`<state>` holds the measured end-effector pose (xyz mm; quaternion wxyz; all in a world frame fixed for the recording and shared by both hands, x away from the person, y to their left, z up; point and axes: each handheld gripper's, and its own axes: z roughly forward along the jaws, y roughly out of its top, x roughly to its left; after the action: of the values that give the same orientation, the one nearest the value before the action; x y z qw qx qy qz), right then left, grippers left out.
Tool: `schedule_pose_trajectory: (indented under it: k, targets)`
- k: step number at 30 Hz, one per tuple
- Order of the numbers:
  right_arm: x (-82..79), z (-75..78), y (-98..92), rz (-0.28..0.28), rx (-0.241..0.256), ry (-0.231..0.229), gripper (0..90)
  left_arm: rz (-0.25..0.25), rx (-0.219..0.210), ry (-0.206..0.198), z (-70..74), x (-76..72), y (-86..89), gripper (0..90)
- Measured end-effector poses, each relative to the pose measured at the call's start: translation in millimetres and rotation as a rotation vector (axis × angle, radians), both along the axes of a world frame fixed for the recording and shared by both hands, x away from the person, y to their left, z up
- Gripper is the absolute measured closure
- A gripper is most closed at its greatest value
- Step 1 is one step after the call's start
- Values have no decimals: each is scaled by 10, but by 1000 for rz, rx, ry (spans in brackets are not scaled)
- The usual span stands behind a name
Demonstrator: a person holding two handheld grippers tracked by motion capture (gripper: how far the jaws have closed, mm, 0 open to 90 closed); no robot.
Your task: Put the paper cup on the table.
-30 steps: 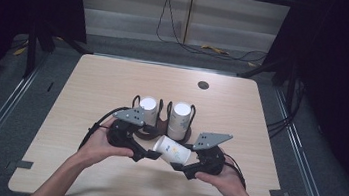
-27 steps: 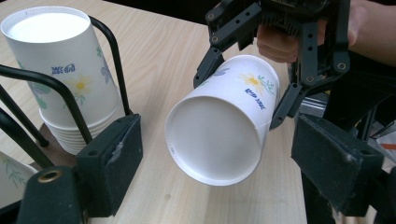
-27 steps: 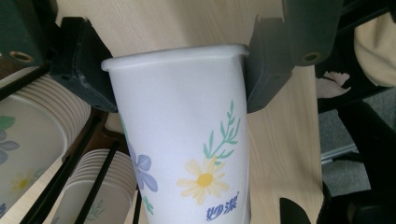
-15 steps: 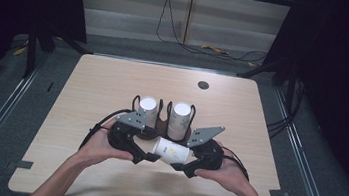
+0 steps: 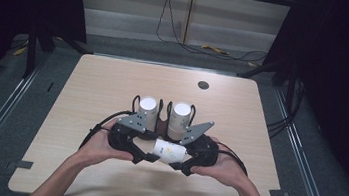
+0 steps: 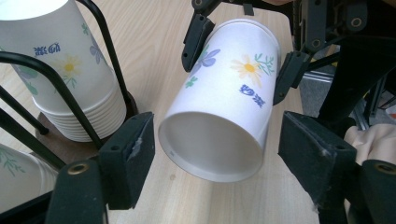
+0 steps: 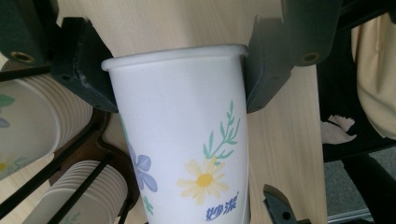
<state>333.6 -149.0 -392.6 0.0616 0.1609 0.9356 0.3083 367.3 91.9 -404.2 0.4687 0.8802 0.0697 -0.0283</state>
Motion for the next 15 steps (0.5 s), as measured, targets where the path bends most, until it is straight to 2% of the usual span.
schedule_pose_trajectory:
  k: [9,15]
  targets:
    - [19,52,28,22,-28,-6,316,9,6,-4,-1,5,11,246]
    - [30,89,78,35,-39,-1,316,6,15,1,-7,7,8,257]
